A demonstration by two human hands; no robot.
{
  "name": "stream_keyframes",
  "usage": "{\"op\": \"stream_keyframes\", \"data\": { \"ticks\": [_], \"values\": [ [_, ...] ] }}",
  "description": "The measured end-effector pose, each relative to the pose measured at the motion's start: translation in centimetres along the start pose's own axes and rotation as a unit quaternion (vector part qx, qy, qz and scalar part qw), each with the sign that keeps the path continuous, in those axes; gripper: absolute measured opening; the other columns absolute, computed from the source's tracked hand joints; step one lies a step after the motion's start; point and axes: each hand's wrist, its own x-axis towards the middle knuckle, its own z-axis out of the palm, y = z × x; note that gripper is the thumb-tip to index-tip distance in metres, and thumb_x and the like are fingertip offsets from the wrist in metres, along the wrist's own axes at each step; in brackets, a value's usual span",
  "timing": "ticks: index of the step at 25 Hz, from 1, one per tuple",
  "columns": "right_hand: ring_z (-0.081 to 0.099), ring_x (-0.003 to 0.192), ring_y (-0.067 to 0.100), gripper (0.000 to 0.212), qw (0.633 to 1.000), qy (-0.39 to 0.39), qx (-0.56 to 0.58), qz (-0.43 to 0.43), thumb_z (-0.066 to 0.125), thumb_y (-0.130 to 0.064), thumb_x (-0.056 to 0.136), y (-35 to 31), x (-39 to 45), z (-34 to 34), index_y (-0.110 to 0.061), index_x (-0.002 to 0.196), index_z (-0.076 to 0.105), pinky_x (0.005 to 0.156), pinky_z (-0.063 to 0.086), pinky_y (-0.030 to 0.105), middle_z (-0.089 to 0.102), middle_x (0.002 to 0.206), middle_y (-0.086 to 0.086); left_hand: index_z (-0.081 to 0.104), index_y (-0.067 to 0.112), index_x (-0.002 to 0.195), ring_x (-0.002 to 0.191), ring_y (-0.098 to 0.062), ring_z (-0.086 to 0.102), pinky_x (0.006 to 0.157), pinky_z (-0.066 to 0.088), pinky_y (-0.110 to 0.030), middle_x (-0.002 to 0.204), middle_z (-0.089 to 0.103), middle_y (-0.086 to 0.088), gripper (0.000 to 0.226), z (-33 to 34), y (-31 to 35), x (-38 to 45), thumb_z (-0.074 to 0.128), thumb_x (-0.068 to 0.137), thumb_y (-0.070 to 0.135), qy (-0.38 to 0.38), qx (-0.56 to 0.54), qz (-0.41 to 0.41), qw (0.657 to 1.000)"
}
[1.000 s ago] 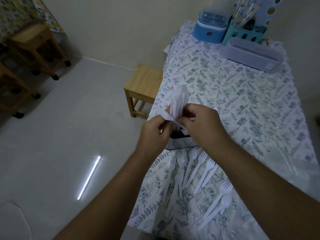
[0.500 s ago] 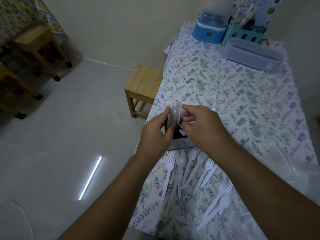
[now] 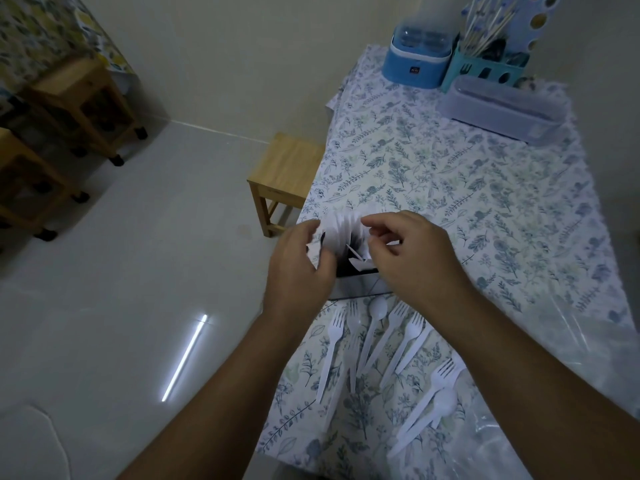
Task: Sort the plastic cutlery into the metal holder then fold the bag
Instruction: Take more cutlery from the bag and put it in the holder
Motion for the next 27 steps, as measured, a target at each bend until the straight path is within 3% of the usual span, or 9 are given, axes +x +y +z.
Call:
{"op": "stream_keyframes", "data": {
  "ticks": [5, 9, 11, 13, 16, 18, 21, 23, 27],
  "values": [
    [0.066, 0.084, 0.001, 0.021, 0.996, 0.017, 0.074, 0.057, 0.063, -0.014, 0.097, 3.6, -4.6, -2.4, -0.025, 0.111, 0.074, 0.072, 0.056, 0.015, 0.068, 0.1, -0.01, 0.064, 0.017, 0.101, 0.088, -0.006, 0.06, 0.075, 0.048, -0.013, 0.094, 0.061, 0.007, 0.012, -0.4, 0.0, -3.6, 0.061, 0.092, 0.009, 0.056, -0.025, 0.029, 0.998],
    [0.068, 0.083, 0.011, 0.021, 0.978, -0.102, 0.076, 0.167, 0.062, -0.017, 0.099, 8.3, -10.6, -1.8, -0.029, 0.112, 0.073, 0.073, 0.06, 0.029, 0.068, 0.099, -0.015, 0.058, 0.018, 0.1, 0.074, -0.006, 0.059, 0.059, 0.046, -0.018, 0.095, 0.059, 0.006, 0.012, 2.6, -4.0, -9.6, 0.062, 0.094, 0.028, -0.151, 0.151, -0.169, 0.962],
    [0.066, 0.086, 0.003, 0.021, 0.963, -0.166, 0.08, 0.195, 0.061, -0.018, 0.099, 10.5, -13.2, -1.3, -0.029, 0.11, 0.074, 0.075, 0.059, 0.02, 0.069, 0.1, -0.015, 0.058, 0.017, 0.092, 0.076, -0.014, 0.059, 0.062, 0.049, -0.026, 0.095, 0.057, 0.0, 0.02, 3.8, -5.9, -12.2, 0.065, 0.092, 0.035, -0.191, 0.227, -0.22, 0.929],
    [0.065, 0.089, -0.001, 0.02, 0.948, -0.217, 0.089, 0.215, 0.061, -0.018, 0.098, 12.3, -14.7, -1.1, -0.032, 0.106, 0.073, 0.071, 0.052, 0.01, 0.07, 0.099, -0.014, 0.057, 0.018, 0.085, 0.075, -0.017, 0.057, 0.062, 0.047, -0.028, 0.088, 0.056, 0.001, 0.02, 4.3, -6.0, -13.4, 0.066, 0.092, 0.035, -0.15, 0.225, -0.222, 0.937],
    [0.07, 0.094, 0.013, 0.019, 0.923, -0.231, 0.153, 0.266, 0.064, -0.024, 0.096, 13.9, -15.8, -0.9, -0.036, 0.11, 0.07, 0.087, 0.06, 0.033, 0.072, 0.104, -0.01, 0.058, 0.023, 0.089, 0.069, -0.002, 0.055, 0.055, 0.037, -0.015, 0.08, 0.06, 0.009, 0.013, 4.9, -3.1, -14.4, 0.065, 0.095, 0.031, -0.113, 0.156, -0.215, 0.957],
    [0.071, 0.103, 0.017, 0.021, 0.892, -0.214, 0.248, 0.312, 0.067, -0.029, 0.095, 13.9, -15.7, -0.3, -0.032, 0.116, 0.066, 0.096, 0.058, 0.042, 0.073, 0.111, -0.004, 0.061, 0.025, 0.094, 0.069, 0.002, 0.057, 0.056, 0.037, -0.009, 0.079, 0.062, 0.012, 0.008, 5.6, -0.7, -15.5, 0.067, 0.094, 0.03, -0.176, 0.112, -0.172, 0.963],
    [0.075, 0.094, 0.028, 0.017, 0.851, -0.188, 0.345, 0.35, 0.06, -0.021, 0.1, 13.6, -15.3, 0.4, -0.005, 0.106, 0.063, 0.087, 0.061, 0.043, 0.077, 0.104, 0.01, 0.068, 0.023, 0.097, 0.068, 0.005, 0.059, 0.061, 0.043, -0.01, 0.078, 0.063, 0.016, 0.01, 6.9, 1.4, -17.3, 0.07, 0.091, 0.031, -0.268, 0.094, -0.08, 0.955],
    [0.075, 0.091, 0.029, 0.015, 0.833, -0.167, 0.384, 0.363, 0.056, -0.012, 0.102, 13.7, -15.2, 0.4, 0.001, 0.104, 0.062, 0.085, 0.062, 0.046, 0.077, 0.102, 0.014, 0.07, 0.023, 0.098, 0.073, 0.002, 0.06, 0.065, 0.049, -0.016, 0.085, 0.065, 0.013, 0.014, 7.2, 0.6, -17.0, 0.07, 0.09, 0.035, -0.216, 0.107, -0.069, 0.968],
    [0.072, 0.093, 0.029, 0.009, 0.795, -0.128, 0.422, 0.417, 0.065, -0.003, 0.095, 14.0, -15.4, -0.5, -0.01, 0.099, 0.068, 0.086, 0.061, 0.05, 0.075, 0.1, 0.015, 0.064, 0.014, 0.114, 0.089, -0.011, 0.061, 0.071, 0.045, -0.017, 0.108, 0.063, -0.001, 0.026, 6.9, -3.9, -14.0, 0.069, 0.093, 0.029, -0.095, 0.146, -0.184, 0.967]
  ]
}}
